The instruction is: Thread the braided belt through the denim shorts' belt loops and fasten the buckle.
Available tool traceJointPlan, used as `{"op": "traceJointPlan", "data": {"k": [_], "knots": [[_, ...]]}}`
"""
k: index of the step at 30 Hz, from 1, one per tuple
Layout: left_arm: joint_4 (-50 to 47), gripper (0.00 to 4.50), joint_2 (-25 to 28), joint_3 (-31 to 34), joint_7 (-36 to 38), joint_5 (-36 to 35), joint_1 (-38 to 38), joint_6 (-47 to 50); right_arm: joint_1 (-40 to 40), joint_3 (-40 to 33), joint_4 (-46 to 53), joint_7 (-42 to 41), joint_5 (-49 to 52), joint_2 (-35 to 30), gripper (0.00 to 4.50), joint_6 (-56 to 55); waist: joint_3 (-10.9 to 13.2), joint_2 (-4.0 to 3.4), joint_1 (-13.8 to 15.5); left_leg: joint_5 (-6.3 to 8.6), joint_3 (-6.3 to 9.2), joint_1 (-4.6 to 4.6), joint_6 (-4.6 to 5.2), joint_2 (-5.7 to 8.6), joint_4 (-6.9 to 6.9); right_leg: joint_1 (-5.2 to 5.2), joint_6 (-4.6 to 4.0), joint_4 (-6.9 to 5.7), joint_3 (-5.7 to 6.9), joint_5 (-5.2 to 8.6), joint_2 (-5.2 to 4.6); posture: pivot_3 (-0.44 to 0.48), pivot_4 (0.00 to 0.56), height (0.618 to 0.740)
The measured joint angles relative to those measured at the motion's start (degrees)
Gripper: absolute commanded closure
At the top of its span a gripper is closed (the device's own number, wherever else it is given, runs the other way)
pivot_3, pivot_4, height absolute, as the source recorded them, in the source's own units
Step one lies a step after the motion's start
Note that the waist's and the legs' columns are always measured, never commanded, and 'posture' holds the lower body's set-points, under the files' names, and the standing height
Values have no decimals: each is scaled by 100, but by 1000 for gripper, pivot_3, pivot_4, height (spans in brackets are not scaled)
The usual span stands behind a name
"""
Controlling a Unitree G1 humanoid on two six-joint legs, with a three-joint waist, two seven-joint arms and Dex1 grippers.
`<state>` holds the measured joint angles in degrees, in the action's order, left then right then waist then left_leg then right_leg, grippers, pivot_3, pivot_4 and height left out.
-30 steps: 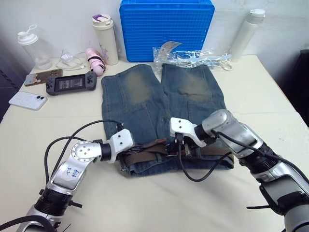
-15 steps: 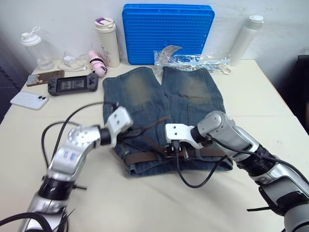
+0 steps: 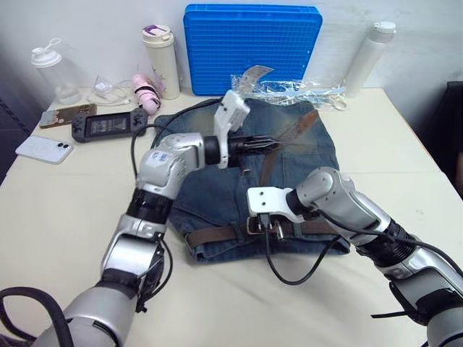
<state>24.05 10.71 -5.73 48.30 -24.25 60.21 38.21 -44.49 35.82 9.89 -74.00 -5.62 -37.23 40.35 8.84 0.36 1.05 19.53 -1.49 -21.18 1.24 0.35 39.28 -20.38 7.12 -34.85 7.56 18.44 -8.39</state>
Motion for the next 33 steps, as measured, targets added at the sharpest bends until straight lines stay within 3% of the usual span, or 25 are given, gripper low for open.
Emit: {"op": "traceJointPlan", "data": {"k": [9,13,17,22,29,33], "knots": [[3310,4500,-1028,21,305,375,1904,-864,29,-106,140,-21,-190,-101,4437,209,20,11,50,-9,-4,-10,16,23,0,0,23,14,-4,-12,-16,0,150,693],[3820,4500,-1092,-111,666,926,2135,-1847,43,-136,146,-25,-218,-100,4437,242,22,9,53,-9,-3,-11,14,23,-3,-1,22,15,-2,-12,-16,0,150,693],[3891,4500,-1132,-111,903,1115,2156,-2075,53,-138,147,-25,-224,-90,4437,249,22,9,47,-9,-3,-10,14,24,-3,-1,22,15,-3,-12,-16,0,150,693],[3117,4500,-796,-111,1098,1136,1740,-1760,153,-255,145,-13,-222,3,4437,229,21,7,22,-8,-2,-8,13,20,-7,-1,22,15,-4,-12,-15,0,150,693],[329,4500,138,-111,1083,978,239,-198,720,-906,101,325,56,348,4437,203,20,4,-103,-7,3,0,2,-1,-16,-2,6,5,0,-3,-1,0,150,693],[-702,4500,519,-90,997,795,-266,412,1076,-1310,116,520,367,426,4437,211,22,1,-108,-6,9,-1,-1,-2,-18,-2,4,6,1,-2,0,0,150,693]]}}
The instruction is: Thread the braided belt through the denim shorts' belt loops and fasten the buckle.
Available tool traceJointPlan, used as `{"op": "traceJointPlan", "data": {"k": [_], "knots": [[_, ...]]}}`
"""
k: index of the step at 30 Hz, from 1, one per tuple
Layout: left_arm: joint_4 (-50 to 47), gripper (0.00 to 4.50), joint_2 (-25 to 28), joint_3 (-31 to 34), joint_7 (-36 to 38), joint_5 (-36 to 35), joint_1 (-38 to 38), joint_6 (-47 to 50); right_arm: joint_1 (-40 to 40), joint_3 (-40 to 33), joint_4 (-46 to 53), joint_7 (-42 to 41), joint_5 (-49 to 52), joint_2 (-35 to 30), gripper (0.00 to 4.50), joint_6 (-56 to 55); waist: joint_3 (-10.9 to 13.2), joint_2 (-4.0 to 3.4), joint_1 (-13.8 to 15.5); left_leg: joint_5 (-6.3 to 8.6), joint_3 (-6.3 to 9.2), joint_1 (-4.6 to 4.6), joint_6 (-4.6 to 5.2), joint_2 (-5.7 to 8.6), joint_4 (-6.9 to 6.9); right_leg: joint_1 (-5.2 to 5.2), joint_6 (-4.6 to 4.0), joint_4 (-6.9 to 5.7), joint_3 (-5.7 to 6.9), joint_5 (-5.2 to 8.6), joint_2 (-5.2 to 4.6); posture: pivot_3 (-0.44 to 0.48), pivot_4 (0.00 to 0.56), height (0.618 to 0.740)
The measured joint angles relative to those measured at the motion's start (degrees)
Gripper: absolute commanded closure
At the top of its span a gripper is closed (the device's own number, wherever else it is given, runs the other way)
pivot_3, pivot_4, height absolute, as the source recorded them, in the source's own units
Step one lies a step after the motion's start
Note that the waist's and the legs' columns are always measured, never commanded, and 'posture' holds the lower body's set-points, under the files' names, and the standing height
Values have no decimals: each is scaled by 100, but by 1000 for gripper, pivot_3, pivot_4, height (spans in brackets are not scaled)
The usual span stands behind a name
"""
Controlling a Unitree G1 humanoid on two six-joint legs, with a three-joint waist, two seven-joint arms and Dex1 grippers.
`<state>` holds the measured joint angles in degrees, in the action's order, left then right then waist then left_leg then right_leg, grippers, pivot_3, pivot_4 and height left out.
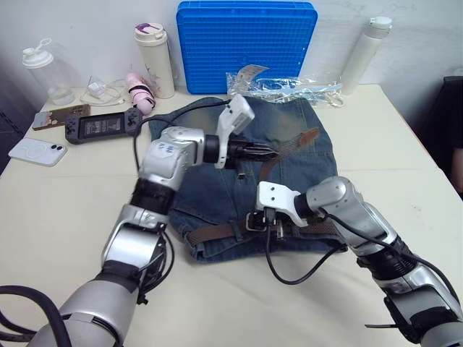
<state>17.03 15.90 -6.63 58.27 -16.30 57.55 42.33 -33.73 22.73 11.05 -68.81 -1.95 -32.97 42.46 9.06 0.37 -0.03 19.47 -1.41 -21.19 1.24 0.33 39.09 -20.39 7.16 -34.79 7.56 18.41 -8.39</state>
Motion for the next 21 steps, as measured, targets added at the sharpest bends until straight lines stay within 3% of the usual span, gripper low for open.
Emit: {"op": "traceJointPlan", "data": {"k": [8,14,21], "knots": [[-2024,4500,666,-246,-342,-144,-1284,642,575,-1092,238,281,1139,-26,4437,636,68,-59,152,2,11,-24,4,7,0,-7,-1,18,-1,0,-5,0,150,693],[-2509,4500,952,-967,-372,70,-1821,414,571,-1529,467,252,1885,-378,4437,1036,121,-63,157,0,8,-40,7,12,1,-19,0,18,10,0,-5,0,150,693],[-2727,4500,1114,-1200,-416,216,-1965,61,509,-1842,468,380,2433,-601,4437,1259,141,-65,161,-1,6,-40,9,11,2,-19,0,18,10,0,-5,0,150,693]]}}
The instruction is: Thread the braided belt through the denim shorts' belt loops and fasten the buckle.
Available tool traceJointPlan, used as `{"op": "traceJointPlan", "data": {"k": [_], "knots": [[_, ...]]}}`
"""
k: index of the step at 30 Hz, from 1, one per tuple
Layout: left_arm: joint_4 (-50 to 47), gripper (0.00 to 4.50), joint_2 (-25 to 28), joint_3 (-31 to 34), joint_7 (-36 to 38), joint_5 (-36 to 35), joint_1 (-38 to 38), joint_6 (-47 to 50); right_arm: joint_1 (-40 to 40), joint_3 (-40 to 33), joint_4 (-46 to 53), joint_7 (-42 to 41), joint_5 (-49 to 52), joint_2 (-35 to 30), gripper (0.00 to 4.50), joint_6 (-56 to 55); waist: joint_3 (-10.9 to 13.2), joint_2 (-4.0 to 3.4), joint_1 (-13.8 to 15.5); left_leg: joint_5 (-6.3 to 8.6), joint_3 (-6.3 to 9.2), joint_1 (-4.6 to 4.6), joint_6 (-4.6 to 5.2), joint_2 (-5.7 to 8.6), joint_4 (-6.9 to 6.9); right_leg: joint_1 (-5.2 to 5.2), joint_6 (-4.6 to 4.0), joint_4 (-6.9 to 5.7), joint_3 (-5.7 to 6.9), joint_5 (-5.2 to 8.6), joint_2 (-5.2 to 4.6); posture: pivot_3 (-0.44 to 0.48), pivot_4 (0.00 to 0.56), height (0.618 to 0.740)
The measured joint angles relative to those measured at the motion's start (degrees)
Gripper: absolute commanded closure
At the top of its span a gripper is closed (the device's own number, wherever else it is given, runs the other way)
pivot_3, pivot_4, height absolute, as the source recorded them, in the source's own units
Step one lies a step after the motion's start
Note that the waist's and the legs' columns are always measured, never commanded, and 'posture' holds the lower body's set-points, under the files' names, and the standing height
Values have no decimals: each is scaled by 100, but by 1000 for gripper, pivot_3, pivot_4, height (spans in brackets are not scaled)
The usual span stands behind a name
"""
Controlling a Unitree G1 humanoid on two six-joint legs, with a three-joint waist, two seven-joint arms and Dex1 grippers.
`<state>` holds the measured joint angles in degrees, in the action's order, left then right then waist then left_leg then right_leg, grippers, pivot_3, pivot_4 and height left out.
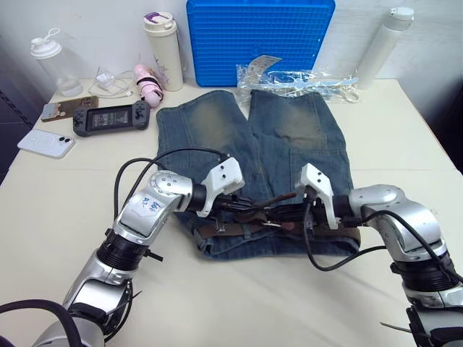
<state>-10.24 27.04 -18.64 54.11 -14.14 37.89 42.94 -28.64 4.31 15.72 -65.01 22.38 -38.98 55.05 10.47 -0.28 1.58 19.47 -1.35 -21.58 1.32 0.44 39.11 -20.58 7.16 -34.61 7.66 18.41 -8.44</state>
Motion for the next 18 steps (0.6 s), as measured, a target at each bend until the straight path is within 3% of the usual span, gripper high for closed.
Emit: {"op": "traceJointPlan", "data": {"k": [10,18], "knots": [[8,4500,113,-26,-112,81,-62,-64,-21,-394,-9,113,610,-296,4437,-12,9,3,4,-1,-1,0,2,0,0,0,0,0,1,0,0,0,150,693],[13,4500,160,417,-602,68,-547,201,378,-901,-37,637,1084,433,4437,-398,11,3,-3,-1,-1,1,2,-1,1,0,0,-6,1,0,0,0,150,693]]}}
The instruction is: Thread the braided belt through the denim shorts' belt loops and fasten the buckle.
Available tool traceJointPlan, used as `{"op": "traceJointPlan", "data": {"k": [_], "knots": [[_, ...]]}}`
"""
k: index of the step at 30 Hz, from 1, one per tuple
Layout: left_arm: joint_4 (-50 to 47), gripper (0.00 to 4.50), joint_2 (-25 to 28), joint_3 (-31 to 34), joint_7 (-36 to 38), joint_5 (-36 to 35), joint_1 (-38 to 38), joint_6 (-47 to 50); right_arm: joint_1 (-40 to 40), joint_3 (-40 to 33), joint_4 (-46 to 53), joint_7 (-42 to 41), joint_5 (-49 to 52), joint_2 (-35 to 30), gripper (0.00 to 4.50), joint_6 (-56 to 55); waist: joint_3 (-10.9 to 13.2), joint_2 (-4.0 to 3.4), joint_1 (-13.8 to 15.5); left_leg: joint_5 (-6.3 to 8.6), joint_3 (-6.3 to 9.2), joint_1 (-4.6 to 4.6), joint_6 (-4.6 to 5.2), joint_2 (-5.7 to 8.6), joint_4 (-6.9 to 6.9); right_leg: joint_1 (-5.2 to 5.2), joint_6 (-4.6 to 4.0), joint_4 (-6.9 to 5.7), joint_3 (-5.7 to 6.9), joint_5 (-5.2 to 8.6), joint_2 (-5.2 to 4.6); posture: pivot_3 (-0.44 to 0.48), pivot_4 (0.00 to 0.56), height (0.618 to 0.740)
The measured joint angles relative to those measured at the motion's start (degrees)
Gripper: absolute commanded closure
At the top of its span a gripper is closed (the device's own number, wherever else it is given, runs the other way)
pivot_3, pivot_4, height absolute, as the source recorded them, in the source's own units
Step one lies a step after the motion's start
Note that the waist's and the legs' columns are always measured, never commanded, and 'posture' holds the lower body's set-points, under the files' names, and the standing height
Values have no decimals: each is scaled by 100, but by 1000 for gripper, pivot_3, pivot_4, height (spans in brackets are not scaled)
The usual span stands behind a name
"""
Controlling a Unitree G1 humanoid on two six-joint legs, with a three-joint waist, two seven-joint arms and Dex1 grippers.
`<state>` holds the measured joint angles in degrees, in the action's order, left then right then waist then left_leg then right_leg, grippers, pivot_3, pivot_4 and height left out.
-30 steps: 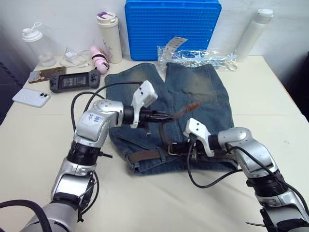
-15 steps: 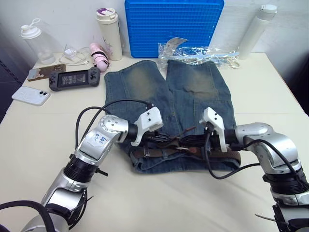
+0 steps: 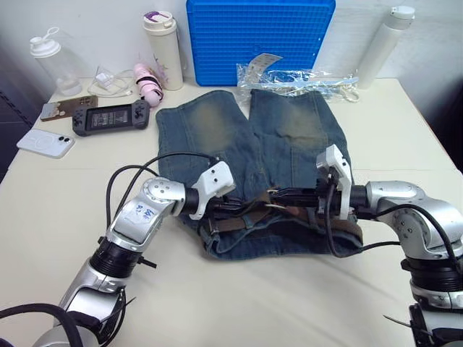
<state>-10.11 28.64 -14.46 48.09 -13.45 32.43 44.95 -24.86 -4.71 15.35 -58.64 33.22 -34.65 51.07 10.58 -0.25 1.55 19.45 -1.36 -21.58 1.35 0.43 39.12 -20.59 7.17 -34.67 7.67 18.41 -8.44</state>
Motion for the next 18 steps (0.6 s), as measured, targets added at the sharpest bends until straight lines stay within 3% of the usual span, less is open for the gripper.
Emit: {"op": "traceJointPlan", "data": {"k": [7,18], "knots": [[-281,4500,46,468,-445,-218,-444,426,414,-370,-1,495,488,529,4437,-178,3,-4,-5,-2,-1,2,0,0,1,-1,0,-7,-5,0,-1,0,150,693],[-776,4500,54,554,-862,-333,-934,570,421,-698,-38,1014,1405,978,4437,-165,5,-8,-9,-3,-3,4,-2,-1,1,-4,0,-10,-8,0,0,0,150,693]]}}
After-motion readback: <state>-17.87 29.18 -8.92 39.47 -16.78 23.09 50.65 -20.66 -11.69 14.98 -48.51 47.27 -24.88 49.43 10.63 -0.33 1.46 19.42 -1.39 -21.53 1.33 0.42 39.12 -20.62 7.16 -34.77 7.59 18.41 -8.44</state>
